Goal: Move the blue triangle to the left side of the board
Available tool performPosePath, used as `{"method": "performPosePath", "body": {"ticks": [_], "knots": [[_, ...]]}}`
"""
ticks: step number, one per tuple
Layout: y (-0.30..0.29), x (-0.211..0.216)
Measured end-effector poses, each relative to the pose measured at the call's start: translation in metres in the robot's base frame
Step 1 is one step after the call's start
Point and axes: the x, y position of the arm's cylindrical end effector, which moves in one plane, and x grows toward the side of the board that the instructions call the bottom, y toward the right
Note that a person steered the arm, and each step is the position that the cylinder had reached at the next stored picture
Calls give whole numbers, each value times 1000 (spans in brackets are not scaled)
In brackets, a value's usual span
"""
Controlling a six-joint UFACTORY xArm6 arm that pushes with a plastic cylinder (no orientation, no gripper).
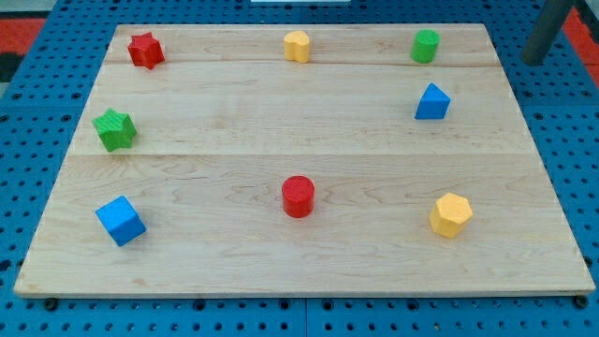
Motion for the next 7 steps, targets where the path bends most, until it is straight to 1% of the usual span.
{"method": "performPosePath", "body": {"ticks": [1,2,3,4,5,6,7], "knots": [[-22,3],[-52,22],[-89,64],[-116,85],[-150,83],[-202,84],[-233,94]]}}
